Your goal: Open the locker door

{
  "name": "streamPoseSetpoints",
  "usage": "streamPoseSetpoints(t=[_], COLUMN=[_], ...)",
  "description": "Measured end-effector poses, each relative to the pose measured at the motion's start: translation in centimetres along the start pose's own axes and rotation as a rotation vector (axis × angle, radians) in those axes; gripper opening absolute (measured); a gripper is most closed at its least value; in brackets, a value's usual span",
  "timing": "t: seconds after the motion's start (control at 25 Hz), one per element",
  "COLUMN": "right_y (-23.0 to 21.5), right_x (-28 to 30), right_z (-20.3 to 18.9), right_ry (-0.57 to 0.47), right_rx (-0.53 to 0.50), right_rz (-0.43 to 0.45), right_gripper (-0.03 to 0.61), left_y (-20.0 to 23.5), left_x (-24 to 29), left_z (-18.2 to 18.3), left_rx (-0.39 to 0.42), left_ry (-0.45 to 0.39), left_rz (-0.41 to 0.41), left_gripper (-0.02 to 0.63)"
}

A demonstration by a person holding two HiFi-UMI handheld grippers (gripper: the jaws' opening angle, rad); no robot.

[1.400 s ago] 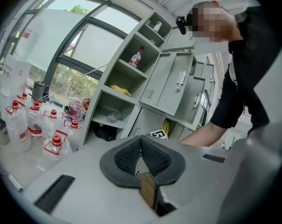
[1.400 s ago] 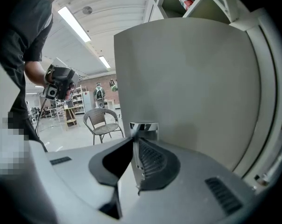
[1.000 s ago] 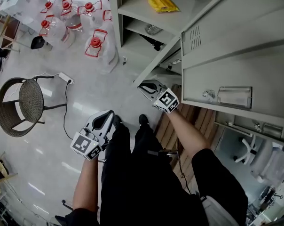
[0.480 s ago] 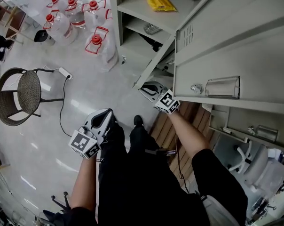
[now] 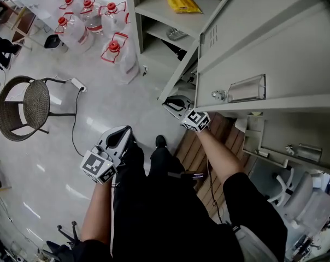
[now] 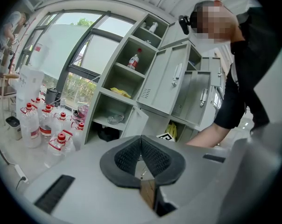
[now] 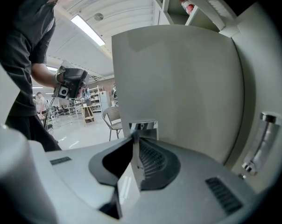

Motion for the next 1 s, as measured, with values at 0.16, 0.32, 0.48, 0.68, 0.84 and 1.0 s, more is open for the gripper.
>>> streamPoseSetpoints(t=[0.16, 0.32, 0.48, 0.68, 0.84, 1.0], right_y=[0.1, 0.1, 0.2, 0.2, 0.2, 0.2], right_x=[-0.7, -1.4, -2.1, -2.9, -3.5, -4.2], right_z=[-0.4, -0.6, -0.8, -1.0, -1.3, -1.6], right_ry=[-0.001, -0.007, -0.013, -0.018, -0.015, -0.013], right_rx=[-0.002, -0.006, -0.004, -0.003, -0.004, 0.008], right_rz=[0.007, 0.009, 0.015, 0.023, 0.029, 0.028], right_gripper=[0.052, 0.052, 0.052, 0.052, 0.052, 0.051], left_y=[-1.1, -1.8, -2.4, -3.0, -3.5, -3.9], left_x=[0.2, 0.5, 0.6, 0.6, 0.7, 0.9], left_z=[-0.2, -0.2, -0.4, -0.6, -0.6, -0.8], left_rx=[0.009, 0.014, 0.017, 0.027, 0.037, 0.024], left_ry=[0.006, 0.0, 0.007, 0.008, 0.011, 0.017], left_rz=[-0.002, 0.001, 0.004, 0.002, -0.006, -0.006], left_gripper=[0.017, 0.017, 0.017, 0.017, 0.017, 0.017])
Point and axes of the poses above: the fingertips, and each gripper's own axes: x forward along the fingers, y to its left, z out of its top, the point moved 2 cm from there along -x, backward along the fingers, and after that the axes turned 2 degrees about x, right-handed, at the moved point
